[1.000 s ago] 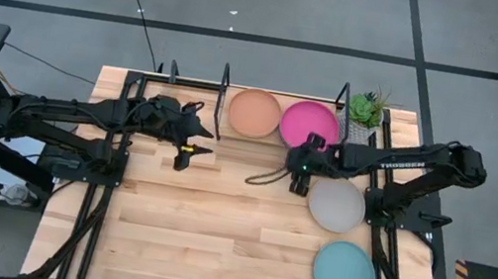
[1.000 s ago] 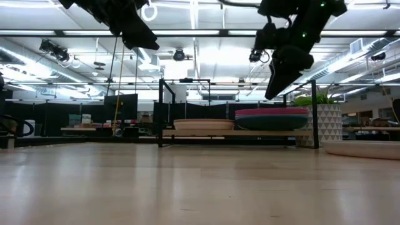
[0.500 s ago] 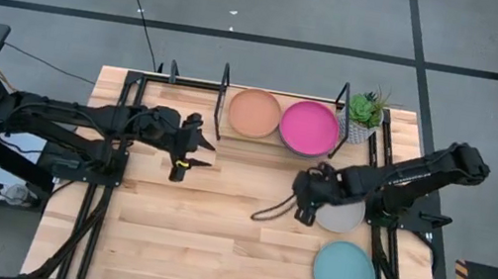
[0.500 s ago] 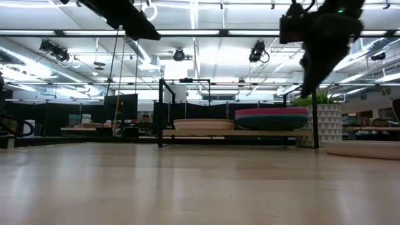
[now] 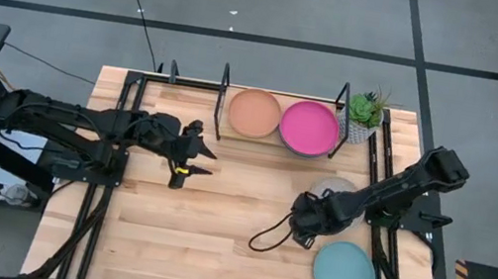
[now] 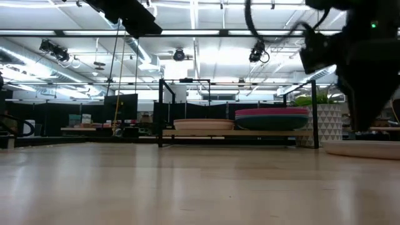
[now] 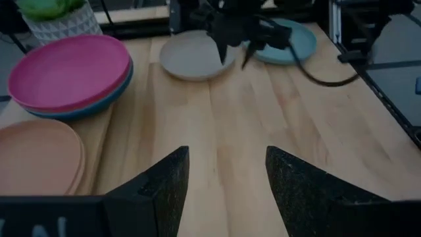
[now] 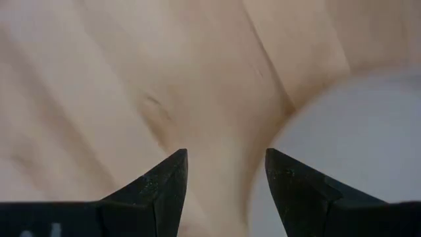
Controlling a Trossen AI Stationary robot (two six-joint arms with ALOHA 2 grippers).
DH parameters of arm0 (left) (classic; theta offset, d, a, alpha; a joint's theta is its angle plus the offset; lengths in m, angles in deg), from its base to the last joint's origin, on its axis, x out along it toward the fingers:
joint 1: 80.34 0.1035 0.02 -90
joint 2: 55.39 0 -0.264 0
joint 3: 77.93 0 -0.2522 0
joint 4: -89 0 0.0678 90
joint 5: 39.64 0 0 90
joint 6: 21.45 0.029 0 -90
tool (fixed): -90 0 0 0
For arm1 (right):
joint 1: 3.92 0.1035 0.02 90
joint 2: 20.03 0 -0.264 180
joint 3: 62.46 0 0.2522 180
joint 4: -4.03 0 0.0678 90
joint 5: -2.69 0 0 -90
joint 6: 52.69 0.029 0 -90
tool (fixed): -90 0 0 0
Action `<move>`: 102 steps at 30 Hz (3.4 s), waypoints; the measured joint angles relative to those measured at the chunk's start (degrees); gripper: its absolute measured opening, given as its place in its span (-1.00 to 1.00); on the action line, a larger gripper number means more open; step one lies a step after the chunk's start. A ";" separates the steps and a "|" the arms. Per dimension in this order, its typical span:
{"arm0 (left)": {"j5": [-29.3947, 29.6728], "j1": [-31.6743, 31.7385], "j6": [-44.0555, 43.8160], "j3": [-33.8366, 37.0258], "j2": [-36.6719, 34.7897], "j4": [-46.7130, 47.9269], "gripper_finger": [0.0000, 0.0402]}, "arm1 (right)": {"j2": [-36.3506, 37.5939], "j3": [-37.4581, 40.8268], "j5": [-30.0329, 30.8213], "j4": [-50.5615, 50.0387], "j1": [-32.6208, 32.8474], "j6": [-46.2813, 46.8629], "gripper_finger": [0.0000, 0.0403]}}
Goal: Place and stack plates onto a shelf
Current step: Stack the gray plate on top of the brown plate on the shelf
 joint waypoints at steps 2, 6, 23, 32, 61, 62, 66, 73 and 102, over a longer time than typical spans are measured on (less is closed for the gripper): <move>0.00 -0.50 -0.65 0.01 0.00 1.37 0.04 | -0.85 0.00 -0.66 -2.45 0.16 2.57 0.04; -0.02 -1.91 -1.34 0.04 0.00 3.26 0.04 | -0.86 0.00 -0.58 -7.30 0.12 7.28 0.04; 0.00 -5.83 -1.69 0.14 1.19 4.54 0.04 | -3.13 1.09 -3.74 -4.66 -0.10 8.50 -0.34; 0.00 -7.39 -1.65 0.08 4.75 3.20 0.04 | -3.09 3.70 -7.11 -2.11 -0.73 7.64 -0.54; -1.91 -9.95 9.47 0.08 10.53 0.77 0.04 | -2.39 -4.36 -2.16 3.23 0.52 -13.94 -0.93; -1.79 -10.52 11.26 0.11 11.76 0.35 0.04 | -2.38 -5.23 -1.71 3.67 0.79 -15.30 -0.93; 2.68 -13.47 18.13 0.10 17.29 -4.08 0.04 | -2.34 -8.13 -0.63 6.13 1.67 -18.85 -0.93; 21.07 -18.91 27.50 0.12 24.99 -13.78 0.04 | -2.39 -9.31 -2.80 12.77 2.82 -22.70 -0.94; 18.86 -17.45 43.52 0.04 35.71 -37.79 0.03 | -2.41 -9.29 -3.90 29.16 2.93 -38.93 -0.92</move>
